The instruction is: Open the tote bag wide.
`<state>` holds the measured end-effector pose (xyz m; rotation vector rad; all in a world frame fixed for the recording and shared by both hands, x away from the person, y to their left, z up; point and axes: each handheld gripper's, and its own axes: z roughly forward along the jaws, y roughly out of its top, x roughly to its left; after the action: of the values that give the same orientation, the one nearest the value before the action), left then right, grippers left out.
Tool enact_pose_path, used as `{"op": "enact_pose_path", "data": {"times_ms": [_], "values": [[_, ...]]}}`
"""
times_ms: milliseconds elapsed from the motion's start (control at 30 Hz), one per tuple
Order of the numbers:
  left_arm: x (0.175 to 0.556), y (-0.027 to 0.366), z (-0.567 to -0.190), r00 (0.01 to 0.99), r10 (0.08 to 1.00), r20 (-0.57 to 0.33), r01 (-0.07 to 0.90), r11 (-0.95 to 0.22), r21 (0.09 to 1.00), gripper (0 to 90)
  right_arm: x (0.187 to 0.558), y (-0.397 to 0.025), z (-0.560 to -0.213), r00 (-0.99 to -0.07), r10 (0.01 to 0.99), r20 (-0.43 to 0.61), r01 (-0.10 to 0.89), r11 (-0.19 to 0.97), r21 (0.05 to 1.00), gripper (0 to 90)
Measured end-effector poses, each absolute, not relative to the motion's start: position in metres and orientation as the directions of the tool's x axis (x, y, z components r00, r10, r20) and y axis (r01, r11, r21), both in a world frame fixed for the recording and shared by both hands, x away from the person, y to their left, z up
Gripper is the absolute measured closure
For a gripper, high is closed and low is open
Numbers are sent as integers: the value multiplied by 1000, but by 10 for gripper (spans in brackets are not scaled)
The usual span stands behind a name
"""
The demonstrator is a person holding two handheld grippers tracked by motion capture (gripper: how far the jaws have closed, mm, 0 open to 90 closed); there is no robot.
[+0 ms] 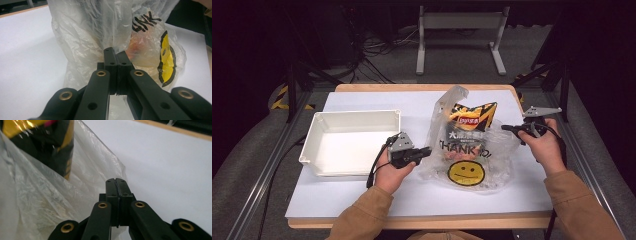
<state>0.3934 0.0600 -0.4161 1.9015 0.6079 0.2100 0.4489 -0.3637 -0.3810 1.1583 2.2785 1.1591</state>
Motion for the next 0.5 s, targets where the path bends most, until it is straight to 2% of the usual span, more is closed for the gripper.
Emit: {"op": "enact_pose_path", "data": {"times_ms": [200, 500], "values": [[393, 60, -416, 854, 502, -136, 317, -295, 902, 895, 446, -364, -407, -620, 779, 91, 557, 355, 751, 895], [393, 59, -417, 855, 500, -138, 317, -294, 902, 895, 443, -369, -426, -627, 768, 127, 603, 376, 703, 890]]}}
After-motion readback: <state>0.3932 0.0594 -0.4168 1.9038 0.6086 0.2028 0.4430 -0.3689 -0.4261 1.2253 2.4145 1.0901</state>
